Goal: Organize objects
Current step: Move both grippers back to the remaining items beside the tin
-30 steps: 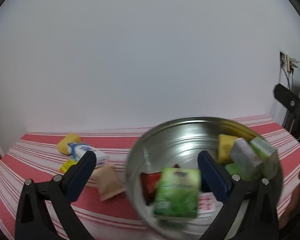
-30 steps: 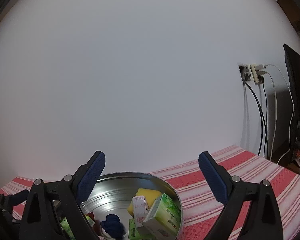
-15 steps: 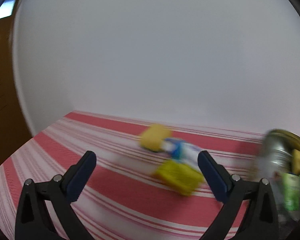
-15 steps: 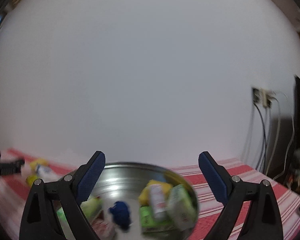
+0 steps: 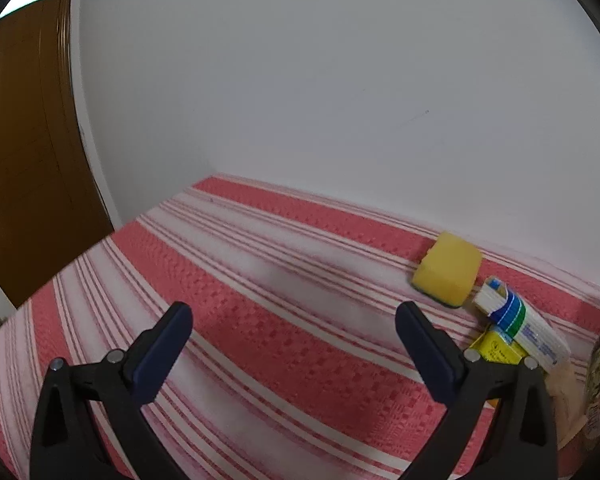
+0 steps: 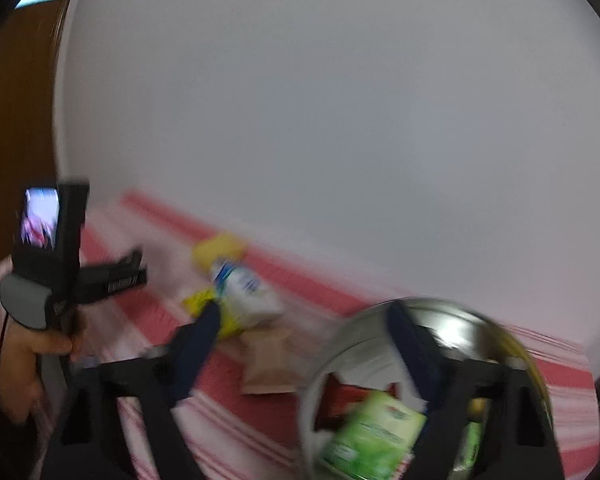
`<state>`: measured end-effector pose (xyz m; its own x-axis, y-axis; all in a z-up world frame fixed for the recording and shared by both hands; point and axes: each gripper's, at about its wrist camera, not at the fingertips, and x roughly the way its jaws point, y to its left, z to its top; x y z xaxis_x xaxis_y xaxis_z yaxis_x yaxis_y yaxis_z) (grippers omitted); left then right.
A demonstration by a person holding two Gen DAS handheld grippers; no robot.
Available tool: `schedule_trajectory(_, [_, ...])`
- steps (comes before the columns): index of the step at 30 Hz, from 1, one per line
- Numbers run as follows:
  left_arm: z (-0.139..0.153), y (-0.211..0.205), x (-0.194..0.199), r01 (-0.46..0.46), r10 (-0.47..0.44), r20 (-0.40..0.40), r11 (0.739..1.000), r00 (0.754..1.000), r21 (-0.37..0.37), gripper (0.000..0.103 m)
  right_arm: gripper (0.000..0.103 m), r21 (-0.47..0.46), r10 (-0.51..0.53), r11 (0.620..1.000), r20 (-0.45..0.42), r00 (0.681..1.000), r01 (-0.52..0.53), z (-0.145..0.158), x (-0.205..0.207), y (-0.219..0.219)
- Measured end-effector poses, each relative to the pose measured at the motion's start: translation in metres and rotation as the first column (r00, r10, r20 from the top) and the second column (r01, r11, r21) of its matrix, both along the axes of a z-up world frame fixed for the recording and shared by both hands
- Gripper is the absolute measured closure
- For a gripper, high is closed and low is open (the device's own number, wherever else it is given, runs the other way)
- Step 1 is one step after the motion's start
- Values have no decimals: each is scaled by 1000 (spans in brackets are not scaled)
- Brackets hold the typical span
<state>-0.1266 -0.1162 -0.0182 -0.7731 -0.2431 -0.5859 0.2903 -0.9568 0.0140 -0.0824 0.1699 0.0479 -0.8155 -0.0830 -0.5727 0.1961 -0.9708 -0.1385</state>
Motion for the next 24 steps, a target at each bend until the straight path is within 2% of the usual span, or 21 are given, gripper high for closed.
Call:
schedule_trajectory(3, [1,-9,-1,-8,8,0,1000,1000,28,0,52,51,39,997,202,979,-50,-16,-40,-24])
schedule_trajectory(7, [3,-15,0,-18,17,4,998,1000,56,0,52,159,50,980,381,923,-118,-43,-72,-52])
schedule_trajectory(11, [2,-20,-5,-39,37,23,996,999,82,0,52,207,-7,972,501,865,-112,-64,-95,-61])
schedule_trajectory(13, [0,-25,-6,-54,51,34,993,998,108,0,52,217,-21,969,544,839,-117,-72,-102,-61])
schedule_trajectory(17, [0,-28,-4,-57,51,44,989,998,134,0,52,295,-90,949,591,802,-111,-88,-112,-62])
schedule_trajectory(18, [0,-28,-4,-62,57,44,989,997,133,0,52,296,-107,950,612,784,-101,-93,-114,-60])
schedule_trajectory(19, [1,-28,-4,-63,58,43,989,997,134,0,52,275,-105,958,613,783,-86,-91,-115,-57])
schedule_trajectory(20, [1,-29,-5,-62,57,42,989,998,136,0,52,256,-106,964,629,770,-76,-92,-116,-54])
schedule_trajectory(23, [1,-28,-3,-65,60,45,990,997,126,0,52,254,-118,965,641,758,-64,-90,-115,-52])
schedule_trajectory(24, [0,-31,-6,-66,61,47,990,997,126,0,54,258,-125,964,660,741,-66,-91,-113,-52])
